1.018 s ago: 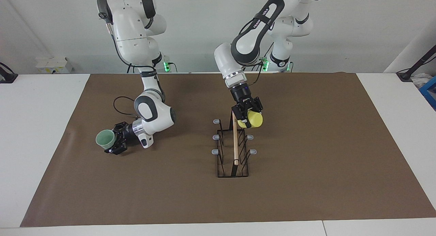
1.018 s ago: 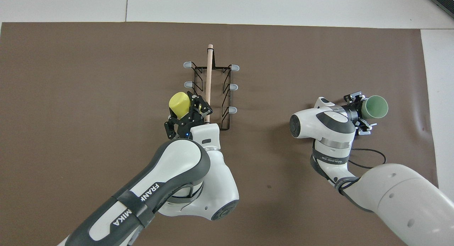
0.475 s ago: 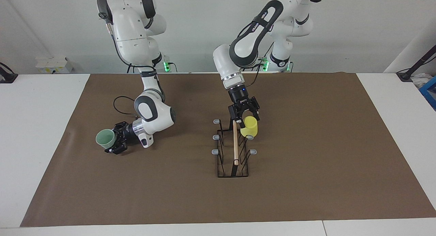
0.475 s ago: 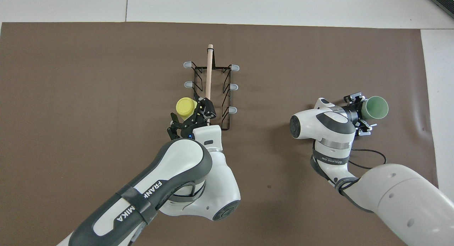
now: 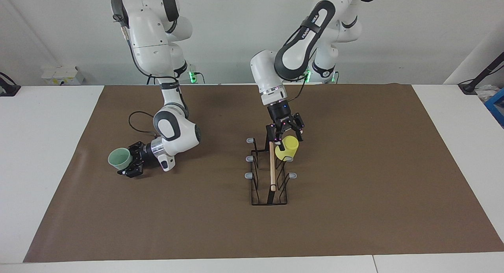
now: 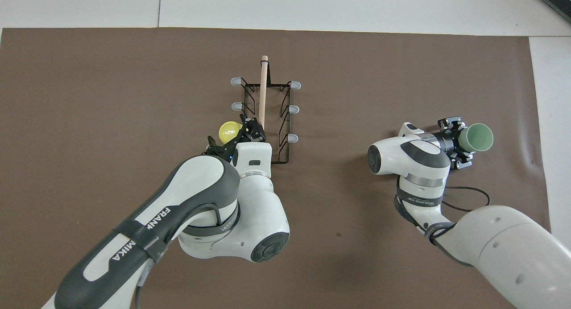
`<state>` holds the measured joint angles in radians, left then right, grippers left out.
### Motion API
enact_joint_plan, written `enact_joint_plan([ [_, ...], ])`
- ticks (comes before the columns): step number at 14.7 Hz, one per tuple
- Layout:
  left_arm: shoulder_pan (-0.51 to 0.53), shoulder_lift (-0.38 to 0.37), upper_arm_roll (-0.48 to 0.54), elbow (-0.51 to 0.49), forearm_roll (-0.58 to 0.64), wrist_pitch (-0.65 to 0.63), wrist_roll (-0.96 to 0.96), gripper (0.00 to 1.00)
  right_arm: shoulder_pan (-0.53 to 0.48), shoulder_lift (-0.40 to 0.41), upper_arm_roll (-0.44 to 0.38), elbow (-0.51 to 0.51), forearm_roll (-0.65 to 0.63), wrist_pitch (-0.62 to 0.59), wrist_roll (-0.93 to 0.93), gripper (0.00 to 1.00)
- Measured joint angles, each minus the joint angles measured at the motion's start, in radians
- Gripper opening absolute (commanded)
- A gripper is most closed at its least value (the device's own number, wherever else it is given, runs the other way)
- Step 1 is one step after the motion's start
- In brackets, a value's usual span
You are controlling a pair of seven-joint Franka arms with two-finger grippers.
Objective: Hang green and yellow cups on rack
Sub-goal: 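Hang the yellow cup on a rack peg with the left gripper, then release the yellow cup and withdraw the left gripper to the table edge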
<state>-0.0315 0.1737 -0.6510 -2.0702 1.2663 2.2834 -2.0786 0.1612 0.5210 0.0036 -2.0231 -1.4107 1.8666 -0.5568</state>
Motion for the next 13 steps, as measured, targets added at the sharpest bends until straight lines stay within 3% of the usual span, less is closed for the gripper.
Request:
enact_joint_plan([
  [5, 0.001, -0.068, 0.1, 0.002, -0.135, 0.119, 0.2, 1.0, 0.0, -0.003, 0.0, 0.003, -0.001, 0.0, 0.0, 0.54],
  [13, 0.001, -0.075, 0.271, 0.008, -0.196, 0.313, 0.377, 1.0, -0.04, -0.074, 0.0, 0.06, 0.03, 0.02, -0.11, 0.53],
])
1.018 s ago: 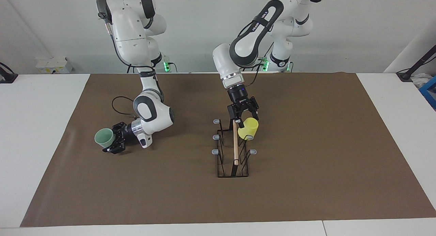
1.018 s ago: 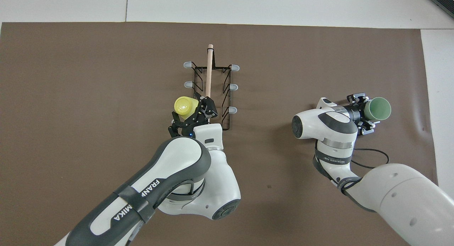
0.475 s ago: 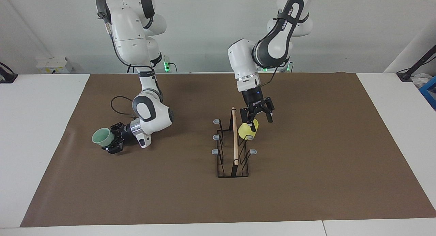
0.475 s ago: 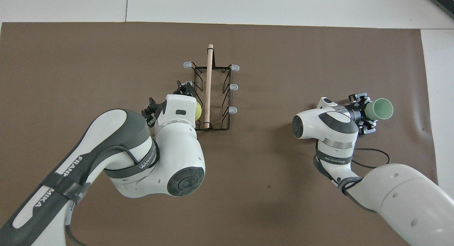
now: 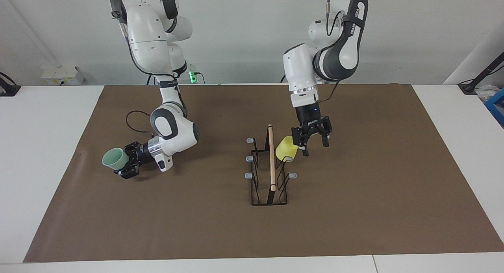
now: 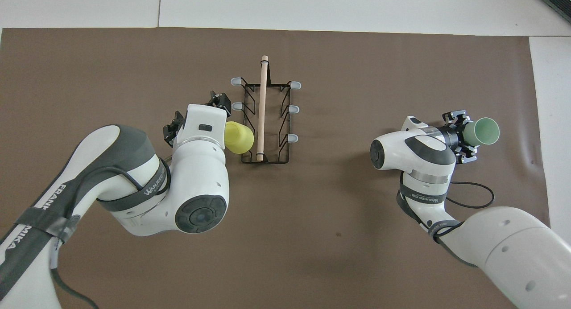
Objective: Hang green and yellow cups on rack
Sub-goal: 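Release the yellow cup and withdraw the left gripper to the table edge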
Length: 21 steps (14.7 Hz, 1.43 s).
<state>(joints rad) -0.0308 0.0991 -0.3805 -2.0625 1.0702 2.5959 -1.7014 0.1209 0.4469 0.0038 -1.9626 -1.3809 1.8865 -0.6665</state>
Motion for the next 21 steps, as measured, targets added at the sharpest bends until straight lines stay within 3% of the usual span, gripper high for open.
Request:
enact_joint_plan([
  [3, 0.0, 0.0, 0.028, 0.043, -0.147, 0.002, 0.166, 1.0, -0.047, -0.061, 0.0, 0.036, 0.121, 0.089, -0.119, 0.5],
  [9, 0.0, -0.005, 0.103, 0.109, -0.52, -0.021, 0.635, 1.0, -0.079, -0.147, 0.0, 0.053, 0.261, 0.122, -0.199, 0.51],
  [14, -0.001, -0.051, 0.198, 0.156, -0.838, -0.163, 1.121, 0.99, -0.089, -0.168, 0.001, 0.069, 0.361, 0.14, -0.223, 0.51],
  [21, -0.02, -0.146, 0.327, 0.166, -1.058, -0.443, 1.589, 0.99, -0.087, -0.183, 0.007, 0.117, 0.555, 0.144, -0.224, 0.51],
])
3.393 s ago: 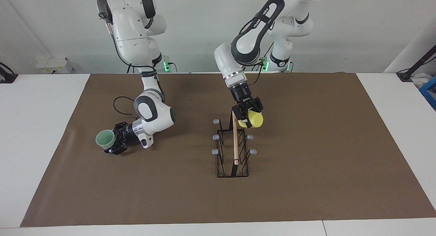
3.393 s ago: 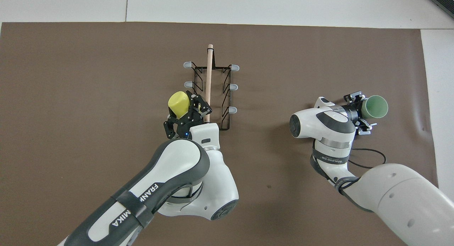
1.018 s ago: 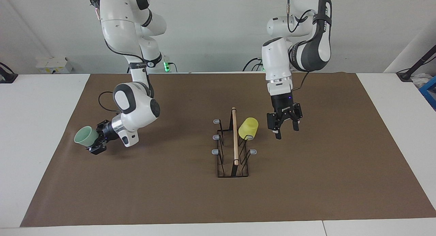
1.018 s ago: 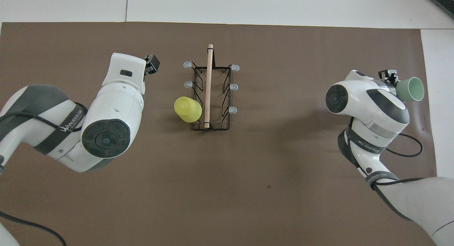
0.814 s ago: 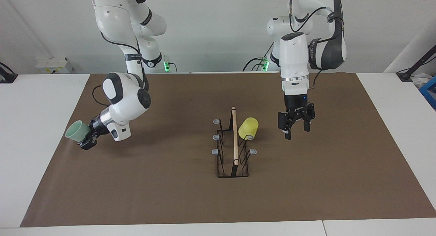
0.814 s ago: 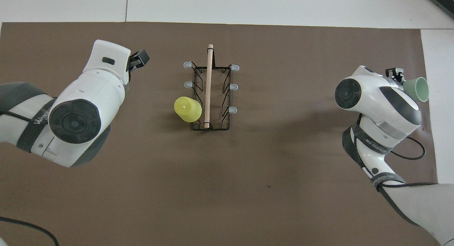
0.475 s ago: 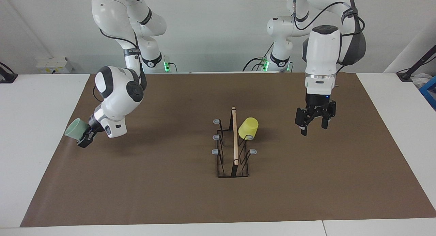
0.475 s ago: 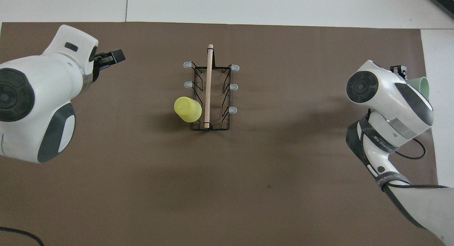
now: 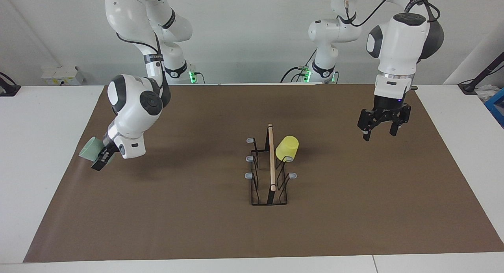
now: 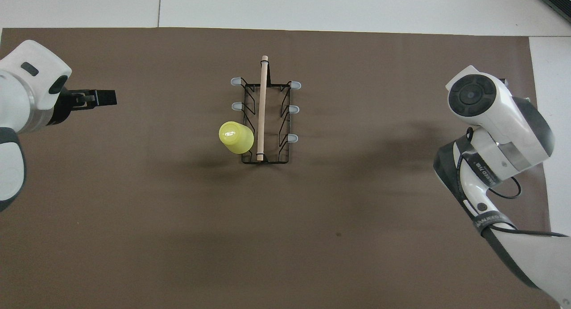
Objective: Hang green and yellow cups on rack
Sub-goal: 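Release the yellow cup and withdraw the left gripper to the table edge, then carry the green cup with the right gripper toward the rack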
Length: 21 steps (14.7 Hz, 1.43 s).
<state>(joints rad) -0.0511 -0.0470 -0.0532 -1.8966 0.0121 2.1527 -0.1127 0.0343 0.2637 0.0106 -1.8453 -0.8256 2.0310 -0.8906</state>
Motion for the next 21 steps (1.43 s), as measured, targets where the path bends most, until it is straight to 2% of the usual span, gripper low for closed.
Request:
enact_joint_plan([
  [3, -0.006, -0.006, 0.048, 0.085, -0.047, -0.172, 0.15, 1.0, 0.0, -0.027, 0.001, 0.008, 0.109, 0.0, -0.003, 0.51],
  [9, -0.007, -0.002, 0.058, 0.235, -0.048, -0.418, 0.201, 1.0, 0.002, -0.077, 0.007, 0.019, 0.372, 0.005, -0.005, 0.51],
  [21, -0.006, 0.0, 0.064, 0.254, -0.034, -0.527, 0.256, 1.0, 0.011, -0.109, 0.012, 0.031, 0.907, 0.164, -0.006, 0.51],
])
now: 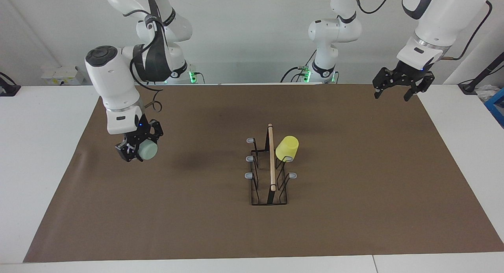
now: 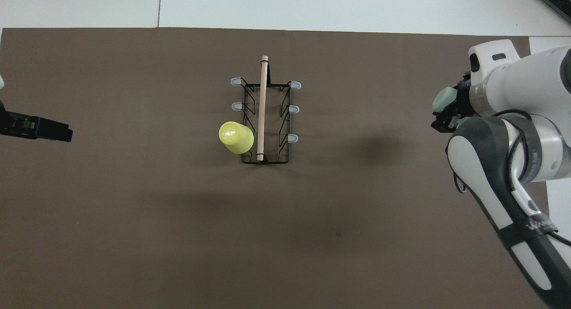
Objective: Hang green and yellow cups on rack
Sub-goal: 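Carry the green cup with the right gripper toward the rack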
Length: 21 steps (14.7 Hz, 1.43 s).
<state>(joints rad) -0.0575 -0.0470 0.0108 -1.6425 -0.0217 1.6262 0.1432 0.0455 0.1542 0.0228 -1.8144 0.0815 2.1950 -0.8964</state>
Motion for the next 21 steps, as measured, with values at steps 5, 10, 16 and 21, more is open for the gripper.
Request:
enact_joint_plan([
  [5, 0.0, 0.001, 0.0, 0.0, 0.002, -0.016, 0.001, 1.0, 0.001, -0.003, 0.03, 0.001, 0.219, 0.068, -0.016, 0.52],
  [10, 0.0, 0.001, 0.0, -0.002, 0.003, -0.018, 0.005, 1.0, 0.008, -0.003, 0.067, 0.001, 0.444, 0.167, -0.019, 0.52],
  [16, 0.0, 0.0, 0.021, -0.008, 0.003, -0.022, 0.014, 1.0, 0.036, -0.003, 0.07, -0.006, 0.784, 0.261, -0.193, 0.52],
  [21, 0.0, -0.001, 0.032, -0.012, 0.002, -0.022, 0.014, 1.0, 0.035, -0.011, 0.067, -0.028, 1.035, 0.264, -0.397, 0.52],
])
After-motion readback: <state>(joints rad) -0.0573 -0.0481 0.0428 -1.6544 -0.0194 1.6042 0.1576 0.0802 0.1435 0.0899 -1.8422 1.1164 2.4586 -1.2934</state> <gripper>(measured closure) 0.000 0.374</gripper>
